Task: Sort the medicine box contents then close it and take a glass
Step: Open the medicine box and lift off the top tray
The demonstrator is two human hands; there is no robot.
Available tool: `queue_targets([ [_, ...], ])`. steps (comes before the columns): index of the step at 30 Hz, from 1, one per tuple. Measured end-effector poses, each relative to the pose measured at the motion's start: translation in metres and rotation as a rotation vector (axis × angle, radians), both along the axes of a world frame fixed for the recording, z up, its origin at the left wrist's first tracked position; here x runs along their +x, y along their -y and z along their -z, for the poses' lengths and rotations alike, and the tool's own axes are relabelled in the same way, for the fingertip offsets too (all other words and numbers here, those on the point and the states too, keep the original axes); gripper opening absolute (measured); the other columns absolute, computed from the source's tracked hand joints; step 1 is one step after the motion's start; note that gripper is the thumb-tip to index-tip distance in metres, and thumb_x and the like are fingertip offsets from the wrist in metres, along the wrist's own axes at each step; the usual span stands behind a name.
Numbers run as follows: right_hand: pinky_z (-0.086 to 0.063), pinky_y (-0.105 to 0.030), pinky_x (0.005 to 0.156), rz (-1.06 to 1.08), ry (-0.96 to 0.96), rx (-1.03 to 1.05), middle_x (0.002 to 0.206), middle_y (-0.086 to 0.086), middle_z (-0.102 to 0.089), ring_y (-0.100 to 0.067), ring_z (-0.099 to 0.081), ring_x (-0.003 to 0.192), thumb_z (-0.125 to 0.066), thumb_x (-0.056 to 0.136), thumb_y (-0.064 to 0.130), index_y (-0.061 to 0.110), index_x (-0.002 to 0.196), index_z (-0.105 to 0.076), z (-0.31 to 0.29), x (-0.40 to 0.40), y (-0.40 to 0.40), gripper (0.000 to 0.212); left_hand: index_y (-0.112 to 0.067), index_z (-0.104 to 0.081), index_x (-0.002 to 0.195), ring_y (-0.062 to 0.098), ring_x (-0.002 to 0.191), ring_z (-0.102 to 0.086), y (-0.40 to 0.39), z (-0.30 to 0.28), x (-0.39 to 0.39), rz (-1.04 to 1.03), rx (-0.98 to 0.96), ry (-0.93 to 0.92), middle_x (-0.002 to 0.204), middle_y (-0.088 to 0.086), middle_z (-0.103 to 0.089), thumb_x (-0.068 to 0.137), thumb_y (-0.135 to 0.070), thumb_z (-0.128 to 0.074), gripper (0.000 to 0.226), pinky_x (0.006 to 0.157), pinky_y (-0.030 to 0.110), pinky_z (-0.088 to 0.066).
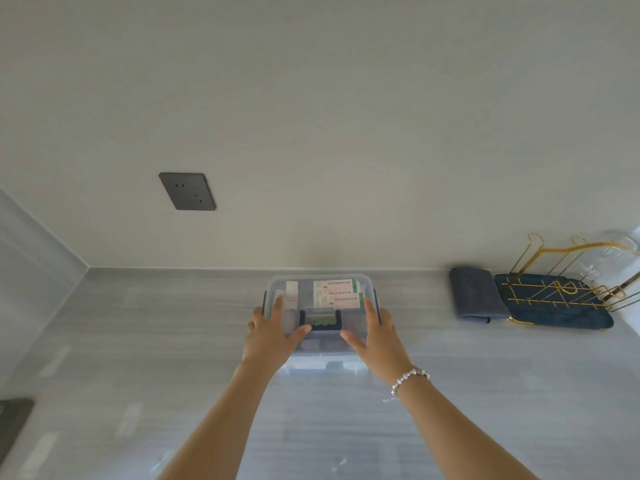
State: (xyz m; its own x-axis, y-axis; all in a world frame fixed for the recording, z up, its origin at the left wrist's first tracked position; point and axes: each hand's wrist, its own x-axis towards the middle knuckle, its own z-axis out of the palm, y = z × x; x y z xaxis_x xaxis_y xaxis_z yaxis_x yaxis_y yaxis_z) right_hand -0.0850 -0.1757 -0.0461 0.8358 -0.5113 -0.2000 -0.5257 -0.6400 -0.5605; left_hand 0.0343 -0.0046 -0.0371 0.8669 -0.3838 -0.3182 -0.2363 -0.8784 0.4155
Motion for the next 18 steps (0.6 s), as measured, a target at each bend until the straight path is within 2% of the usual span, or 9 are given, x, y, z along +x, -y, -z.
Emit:
queue_targets([
  [9, -0.048, -0.038, 0.096, 0.042, 0.034, 0.003, 0.146, -0.013, -0.023, -0.029, -0.036, 0.13, -0.052, 0.081, 0.058, 0.029, 0.147, -0.003, 0.003, -0.049, -0.04, 0.087, -0.037, -0.002, 0.145, 0.039, 0.135, -0.029, -0.038, -0.001, -0.045, 0.027, 0.029, 0.021, 0.152, 0.017, -0.015, 0.077, -0.071, -0.046, 0.088, 0.102, 0.047, -0.04],
  [15, -0.053, -0.037, 0.084, 0.176, 0.102, 0.029, 0.135, -0.008, -0.036, -0.024, -0.046, 0.119, -0.058, 0.079, 0.054, 0.03, 0.145, -0.015, 0.003, -0.097, -0.093, 0.083, -0.038, -0.006, 0.144, 0.039, 0.133, -0.032, -0.083, -0.005, -0.086, 0.047, -0.021, -0.016, 0.151, 0.015, -0.017, 0.076, -0.068, -0.051, 0.087, 0.1, 0.047, -0.044],
  [18, -0.055, -0.035, 0.077, 0.227, 0.109, 0.032, 0.137, -0.007, -0.035, -0.023, -0.05, 0.116, -0.059, 0.078, 0.055, 0.028, 0.145, -0.016, 0.003, -0.119, -0.119, 0.083, -0.038, -0.007, 0.143, 0.037, 0.132, -0.033, -0.109, -0.005, -0.107, 0.059, -0.028, -0.027, 0.151, 0.013, -0.017, 0.075, -0.068, -0.051, 0.087, 0.099, 0.046, -0.045],
])
